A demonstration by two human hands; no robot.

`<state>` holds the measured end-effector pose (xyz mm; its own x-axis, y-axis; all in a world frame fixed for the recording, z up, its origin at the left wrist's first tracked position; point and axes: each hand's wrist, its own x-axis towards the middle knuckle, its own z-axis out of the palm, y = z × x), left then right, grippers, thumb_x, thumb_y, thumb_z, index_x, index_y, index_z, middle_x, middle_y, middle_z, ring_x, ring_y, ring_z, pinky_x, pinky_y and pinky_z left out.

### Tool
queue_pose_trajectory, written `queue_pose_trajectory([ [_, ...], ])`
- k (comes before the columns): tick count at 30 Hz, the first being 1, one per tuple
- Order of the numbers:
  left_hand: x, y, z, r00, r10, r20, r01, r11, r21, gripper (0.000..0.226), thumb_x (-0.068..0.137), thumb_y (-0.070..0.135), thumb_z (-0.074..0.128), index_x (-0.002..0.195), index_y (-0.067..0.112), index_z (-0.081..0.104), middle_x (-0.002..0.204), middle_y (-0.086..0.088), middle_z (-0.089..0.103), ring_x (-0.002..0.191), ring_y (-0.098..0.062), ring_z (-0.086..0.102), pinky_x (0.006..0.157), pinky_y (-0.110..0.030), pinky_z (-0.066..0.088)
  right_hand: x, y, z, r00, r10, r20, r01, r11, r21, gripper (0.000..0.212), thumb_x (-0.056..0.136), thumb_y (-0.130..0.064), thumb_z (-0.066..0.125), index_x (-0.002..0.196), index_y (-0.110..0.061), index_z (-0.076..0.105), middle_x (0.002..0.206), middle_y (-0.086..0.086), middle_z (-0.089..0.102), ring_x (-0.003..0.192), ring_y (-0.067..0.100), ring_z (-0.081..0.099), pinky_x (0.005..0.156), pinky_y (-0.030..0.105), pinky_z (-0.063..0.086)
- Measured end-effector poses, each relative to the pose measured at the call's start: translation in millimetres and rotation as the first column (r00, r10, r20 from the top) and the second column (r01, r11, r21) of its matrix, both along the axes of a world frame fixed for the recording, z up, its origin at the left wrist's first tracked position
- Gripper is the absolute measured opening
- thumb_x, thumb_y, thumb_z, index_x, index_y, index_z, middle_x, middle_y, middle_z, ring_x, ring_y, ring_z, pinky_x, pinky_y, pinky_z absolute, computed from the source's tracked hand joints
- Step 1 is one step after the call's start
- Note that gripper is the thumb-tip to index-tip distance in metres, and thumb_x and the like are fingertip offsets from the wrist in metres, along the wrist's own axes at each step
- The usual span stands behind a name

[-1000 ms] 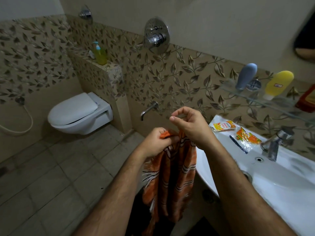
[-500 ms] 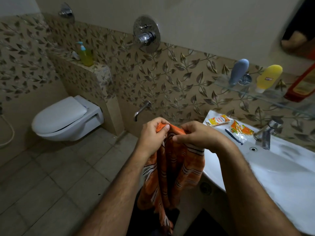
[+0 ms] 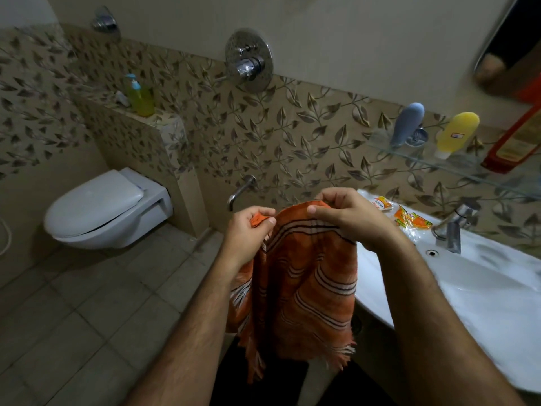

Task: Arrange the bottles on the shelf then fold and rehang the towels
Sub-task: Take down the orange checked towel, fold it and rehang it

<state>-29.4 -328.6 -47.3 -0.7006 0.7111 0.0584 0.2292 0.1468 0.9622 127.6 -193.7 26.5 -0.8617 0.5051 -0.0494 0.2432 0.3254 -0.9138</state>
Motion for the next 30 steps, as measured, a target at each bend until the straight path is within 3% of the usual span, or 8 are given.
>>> queue_pose_trajectory([
  [3,3.7,-5.8,8.4,0.963,-0.257,0.081,0.252,0.966,0.064,0.044,0.087,0.005,0.067,0.128,0.019,0.060,0.084,0.014,0.065,0.070,0.004,0.057,0.075,-0.015,0.045,-13.8,-8.0,-3.5,0.999,0.027,0.027,-0.028,0.999,0.040,0.016,0.088,-0.018,0.071,0.085,-0.002,0.068,0.077,0.021,0.067,0.070,0.018,0.060,0.069,0.032,0.048],
  [5,7.1,-4.9,14.2,0.931,-0.354,0.091,0.345,0.933,0.104,0.035,0.086,0.003,0.066,0.119,0.017,0.066,0.089,0.009,0.067,0.075,0.002,0.061,0.073,-0.014,0.046,-19.5,-12.5,-5.6,0.995,0.067,0.067,-0.072,0.995,0.064,0.015,0.086,-0.021,0.073,0.083,-0.007,0.070,0.076,0.017,0.068,0.069,0.016,0.060,0.069,0.033,0.048],
  [9,7.4,-0.7,18.8,0.985,-0.168,0.042,0.164,0.983,0.086,0.021,0.085,-0.005,0.065,0.083,0.015,0.069,0.076,0.004,0.066,0.064,0.004,0.059,0.064,-0.011,0.047,-18.5,-13.3,-2.1,0.992,0.052,0.111,-0.061,0.995,0.075,0.021,0.086,-0.023,0.074,0.077,-0.007,0.064,0.056,-0.004,0.055,0.050,0.004,0.048,0.051,0.017,0.037],
  [13,-1.4,4.2,8.2,0.999,0.037,0.040,-0.039,0.998,0.042,0.031,0.081,-0.006,0.062,0.074,0.023,0.070,0.075,0.006,0.069,0.067,-0.001,0.062,0.065,-0.015,0.049,-4.6,-8.5,-0.3,0.965,0.192,0.177,-0.180,0.980,-0.080,0.021,0.088,-0.018,0.071,0.073,-0.010,0.060,0.069,0.009,0.062,0.066,0.021,0.061,0.064,0.031,0.048],
  [16,1.2,8.5,4.0,0.997,0.073,0.039,-0.073,0.997,0.005,0.031,0.081,-0.006,0.059,0.074,0.022,0.071,0.076,0.006,0.070,0.067,-0.002,0.062,0.062,-0.010,0.048,5.7,-4.6,-1.7,0.916,0.337,0.218,-0.289,0.931,-0.225,0.009,0.083,-0.013,0.071,0.075,-0.015,0.071,0.078,0.008,0.074,0.073,0.021,0.072,0.068,0.031,0.055],
  [22,-1.5,15.0,-1.3,0.986,0.163,0.022,-0.161,0.985,-0.067,0.032,0.080,-0.004,0.056,0.073,0.025,0.069,0.071,0.006,0.069,0.064,-0.007,0.062,0.057,-0.012,0.048,19.2,9.1,3.0,0.868,0.358,0.343,-0.326,0.933,-0.150,0.027,0.076,-0.021,0.067,0.093,0.000,0.070,0.096,0.024,0.073,0.092,0.042,0.071,0.087,0.053,0.056],
  [25,-2.5,16.6,0.0,0.986,0.161,0.040,-0.158,0.984,-0.076,0.031,0.082,-0.004,0.055,0.077,0.024,0.069,0.072,0.007,0.067,0.066,-0.006,0.061,0.060,-0.014,0.048,19.8,7.6,7.2,0.923,0.339,0.182,-0.304,0.933,-0.195,0.011,0.077,-0.012,0.065,0.067,-0.007,0.065,0.071,0.021,0.064,0.067,0.031,0.064,0.069,0.040,0.055],
  [30,10.8,17.2,11.6,0.986,-0.107,0.128,0.098,0.992,0.074,0.034,0.089,0.006,0.065,0.116,0.026,0.065,0.069,0.002,0.054,0.057,-0.005,0.049,0.064,-0.017,0.043,4.7,8.9,2.4,0.978,0.208,0.016,-0.200,0.956,-0.212,0.048,0.088,0.009,0.056,0.051,-0.020,0.055,0.050,-0.004,0.051,0.045,0.006,0.048,0.046,0.018,0.038],
])
